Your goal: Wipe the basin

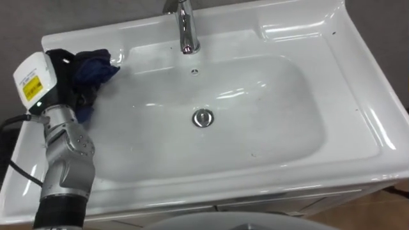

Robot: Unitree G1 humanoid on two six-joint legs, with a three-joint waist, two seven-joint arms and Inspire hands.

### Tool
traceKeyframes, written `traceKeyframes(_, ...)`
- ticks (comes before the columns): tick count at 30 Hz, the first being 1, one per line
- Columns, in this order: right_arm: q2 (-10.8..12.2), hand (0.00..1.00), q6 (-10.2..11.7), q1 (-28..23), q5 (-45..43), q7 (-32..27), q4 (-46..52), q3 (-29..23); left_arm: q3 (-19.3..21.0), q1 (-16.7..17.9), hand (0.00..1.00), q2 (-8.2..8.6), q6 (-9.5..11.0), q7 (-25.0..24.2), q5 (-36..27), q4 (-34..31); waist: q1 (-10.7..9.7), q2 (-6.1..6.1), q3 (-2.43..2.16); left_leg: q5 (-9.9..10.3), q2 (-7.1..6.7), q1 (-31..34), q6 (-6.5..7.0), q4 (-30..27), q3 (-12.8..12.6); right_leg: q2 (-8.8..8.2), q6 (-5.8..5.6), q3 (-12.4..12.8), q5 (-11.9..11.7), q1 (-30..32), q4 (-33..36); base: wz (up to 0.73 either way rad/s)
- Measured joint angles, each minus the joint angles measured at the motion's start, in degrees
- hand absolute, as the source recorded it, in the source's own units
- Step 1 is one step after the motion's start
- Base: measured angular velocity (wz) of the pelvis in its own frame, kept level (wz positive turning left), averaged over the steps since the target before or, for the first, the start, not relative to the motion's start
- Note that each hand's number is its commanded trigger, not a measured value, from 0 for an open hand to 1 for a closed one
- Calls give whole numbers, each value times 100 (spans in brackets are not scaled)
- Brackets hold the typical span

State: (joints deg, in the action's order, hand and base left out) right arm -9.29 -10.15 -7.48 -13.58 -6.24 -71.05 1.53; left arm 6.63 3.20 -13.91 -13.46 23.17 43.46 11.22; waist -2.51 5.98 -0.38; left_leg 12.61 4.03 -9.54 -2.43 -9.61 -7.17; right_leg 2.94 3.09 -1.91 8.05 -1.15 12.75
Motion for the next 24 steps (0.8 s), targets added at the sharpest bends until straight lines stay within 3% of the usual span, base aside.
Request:
traceKeyframes(7,-8,0,-1,4,5,16,20,-6,105,140,100,-13,-28,22,-3,-16,15,80,-28,-1,-12,-8,2,5,-38,-3,-8,16,14,-2,33,-1)
traceKeyframes(15,-18,0,-6,-37,6,15,184,-7,105,163,100,-12,-31,38,-3,-4,10,81,20,-2,-14,-4,7,6,-32,-6,-15,19,44,6,96,1)
traceKeyframes(24,-23,0,-40,-34,9,16,199,-5,104,317,100,-12,-42,38,-5,-4,-4,100,25,4,-15,4,16,20,-27,-5,-11,6,50,14,110,0)
